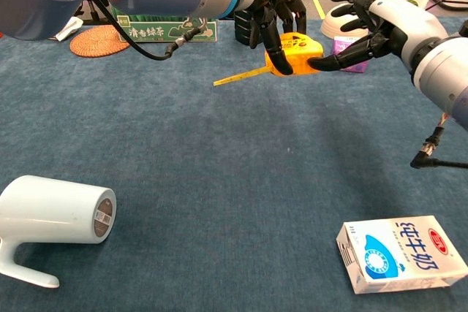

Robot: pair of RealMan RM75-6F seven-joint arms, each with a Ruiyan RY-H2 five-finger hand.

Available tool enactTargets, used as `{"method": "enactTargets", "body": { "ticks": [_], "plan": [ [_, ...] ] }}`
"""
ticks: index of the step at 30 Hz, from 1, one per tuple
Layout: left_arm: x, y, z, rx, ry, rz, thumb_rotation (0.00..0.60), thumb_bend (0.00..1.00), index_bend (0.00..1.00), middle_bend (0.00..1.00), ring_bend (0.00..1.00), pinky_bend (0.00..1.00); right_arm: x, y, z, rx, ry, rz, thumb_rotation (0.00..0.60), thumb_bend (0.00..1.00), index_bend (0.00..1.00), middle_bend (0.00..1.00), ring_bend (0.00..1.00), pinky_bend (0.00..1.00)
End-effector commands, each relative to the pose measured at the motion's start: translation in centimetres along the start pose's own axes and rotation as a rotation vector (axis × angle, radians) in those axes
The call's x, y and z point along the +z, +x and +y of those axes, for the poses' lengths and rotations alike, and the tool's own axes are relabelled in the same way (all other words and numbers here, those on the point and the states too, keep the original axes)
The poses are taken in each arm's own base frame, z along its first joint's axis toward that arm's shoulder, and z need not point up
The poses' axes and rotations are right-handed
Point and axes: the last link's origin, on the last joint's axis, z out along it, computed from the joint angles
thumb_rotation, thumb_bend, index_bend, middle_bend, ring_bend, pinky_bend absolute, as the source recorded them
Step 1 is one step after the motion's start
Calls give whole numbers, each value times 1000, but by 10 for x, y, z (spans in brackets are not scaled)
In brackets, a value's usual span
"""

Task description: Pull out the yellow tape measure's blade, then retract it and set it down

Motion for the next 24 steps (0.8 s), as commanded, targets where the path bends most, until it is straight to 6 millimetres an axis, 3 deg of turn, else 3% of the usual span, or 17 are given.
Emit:
{"method": "enactTargets", "body": {
  "ticks": [1,24],
  "plan": [
    [1,-1,2,4,-4,-1,600,232,541,444,394,461,1,-1,1,0,-3,-1,566,228,0,91,130,229],
    [-7,0,-10,26,5,-21,600,233,541,445,394,462,3,1,7,7,-11,22,567,287,36,118,149,229]
  ]
}}
